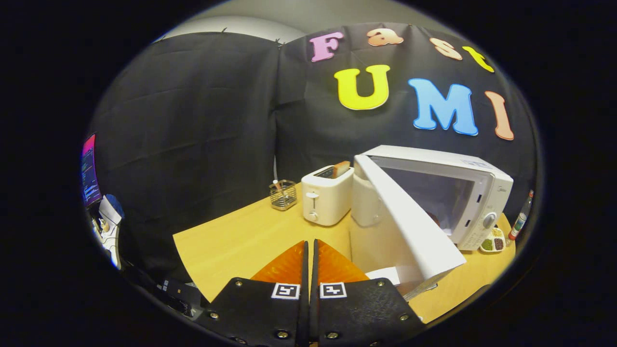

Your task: Open the microwave, put the food inside, and close the microwave door.

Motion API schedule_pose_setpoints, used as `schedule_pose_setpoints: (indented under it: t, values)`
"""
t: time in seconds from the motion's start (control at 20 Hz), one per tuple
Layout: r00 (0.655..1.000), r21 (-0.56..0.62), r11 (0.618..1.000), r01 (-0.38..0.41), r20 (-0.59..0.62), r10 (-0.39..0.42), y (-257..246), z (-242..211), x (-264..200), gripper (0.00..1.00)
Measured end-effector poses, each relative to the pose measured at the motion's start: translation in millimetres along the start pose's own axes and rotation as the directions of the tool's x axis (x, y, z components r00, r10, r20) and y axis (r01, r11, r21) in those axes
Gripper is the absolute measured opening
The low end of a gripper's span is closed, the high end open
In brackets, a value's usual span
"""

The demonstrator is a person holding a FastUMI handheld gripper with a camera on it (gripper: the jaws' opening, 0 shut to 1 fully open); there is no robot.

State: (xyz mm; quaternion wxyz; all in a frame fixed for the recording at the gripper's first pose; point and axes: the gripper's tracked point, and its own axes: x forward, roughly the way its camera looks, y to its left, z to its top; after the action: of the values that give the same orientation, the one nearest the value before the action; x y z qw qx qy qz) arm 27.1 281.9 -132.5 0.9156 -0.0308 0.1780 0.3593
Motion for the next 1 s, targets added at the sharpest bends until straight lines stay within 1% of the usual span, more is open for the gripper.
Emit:
schedule_pose_setpoints:
  t: [0.25,0.4,0.65,0.8,0.9,1.0]
  values:
    - [0.994,0.046,0.993,0.105,-0.013,-0.104,-64.9,-0.7,8.1,0.01]
    - [0.989,0.060,0.987,0.147,-0.019,-0.146,-95.2,-0.7,15.5,0.01]
    - [0.979,0.085,0.976,0.201,-0.032,-0.199,-133.7,-0.5,34.9,0.01]
    - [0.968,0.096,0.964,0.250,-0.043,-0.247,-156.8,-3.6,51.7,0.01]
    - [0.969,0.123,0.962,0.245,-0.045,-0.241,-161.7,-1.5,63.0,0.01]
    - [0.959,0.102,0.954,0.283,-0.043,-0.280,-175.7,0.6,70.9,0.01]
